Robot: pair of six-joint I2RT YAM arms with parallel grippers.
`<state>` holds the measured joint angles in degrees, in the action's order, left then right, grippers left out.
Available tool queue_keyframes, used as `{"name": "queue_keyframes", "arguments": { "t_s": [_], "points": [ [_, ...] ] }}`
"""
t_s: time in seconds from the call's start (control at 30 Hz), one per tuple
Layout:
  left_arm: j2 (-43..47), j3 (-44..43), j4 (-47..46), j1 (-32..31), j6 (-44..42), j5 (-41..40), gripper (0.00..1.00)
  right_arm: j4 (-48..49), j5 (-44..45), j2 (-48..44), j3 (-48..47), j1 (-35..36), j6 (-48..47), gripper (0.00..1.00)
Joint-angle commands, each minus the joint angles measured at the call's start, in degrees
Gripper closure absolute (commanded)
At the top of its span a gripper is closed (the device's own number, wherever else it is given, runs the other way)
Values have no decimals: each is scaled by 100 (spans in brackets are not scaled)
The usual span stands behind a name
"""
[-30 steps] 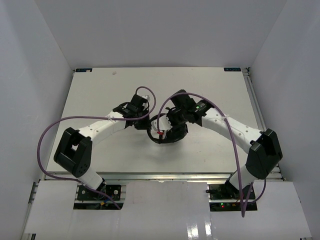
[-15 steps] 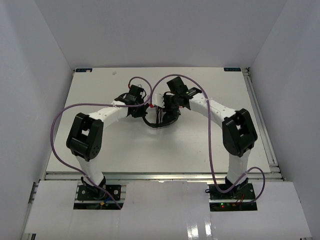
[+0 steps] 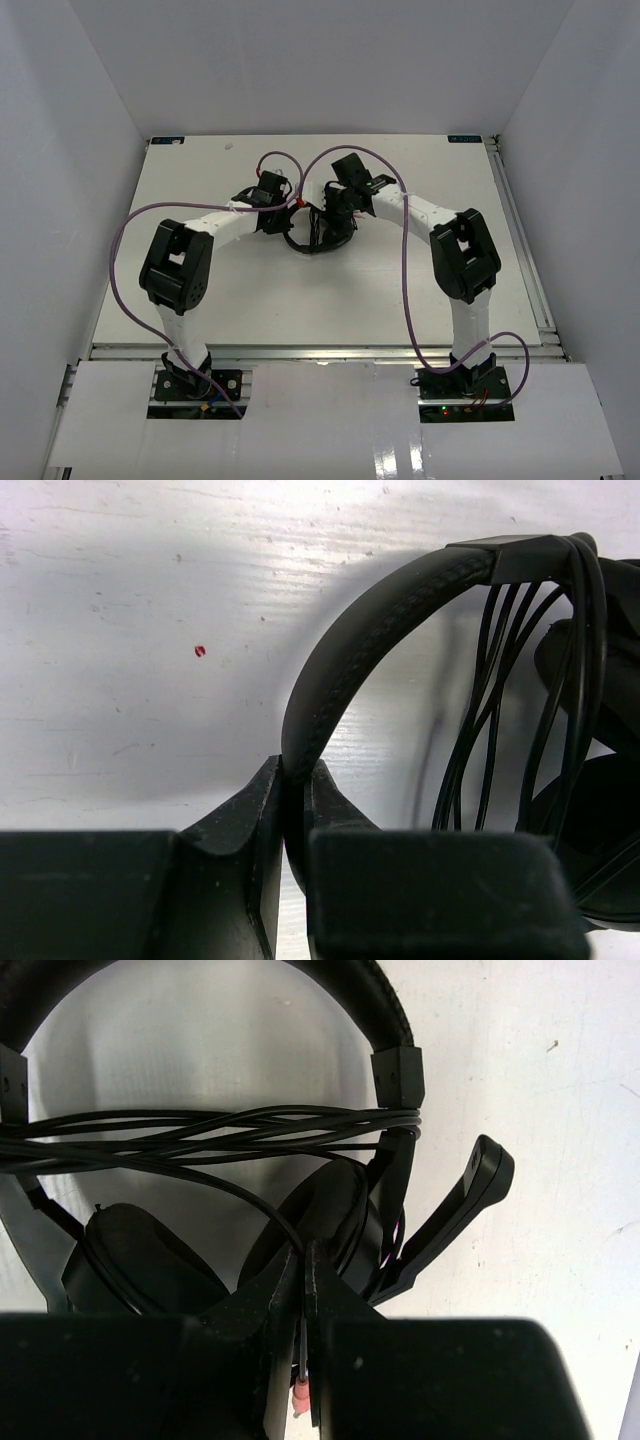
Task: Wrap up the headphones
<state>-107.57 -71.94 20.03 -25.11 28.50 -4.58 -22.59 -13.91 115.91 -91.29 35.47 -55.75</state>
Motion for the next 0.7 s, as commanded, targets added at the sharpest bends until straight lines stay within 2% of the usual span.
{"name": "queue_keyframes", "arguments": {
  "t_s": [0.0, 0.17, 0.4, 0.47, 0.53, 0.67],
  "points": [
    [260, 51, -183, -37, -75, 232, 93, 604, 217, 208, -327, -137, 439, 89],
    [371, 159, -192, -4, -20, 250, 74, 691, 173, 239, -300, -151, 642, 85],
    [553, 216, -175, -2, 59, 326, 59, 721, 99, 213, -293, -181, 820, 82],
    [669, 245, -167, 5, 59, 290, 54, 721, 55, 198, -293, -195, 879, 77],
    [774, 238, -136, 26, 57, 270, 42, 730, 37, 164, -282, -210, 928, 71],
    [901, 87, 87, 59, 19, 307, 29, 730, 15, 66, -195, -214, 950, 59]
  ]
}}
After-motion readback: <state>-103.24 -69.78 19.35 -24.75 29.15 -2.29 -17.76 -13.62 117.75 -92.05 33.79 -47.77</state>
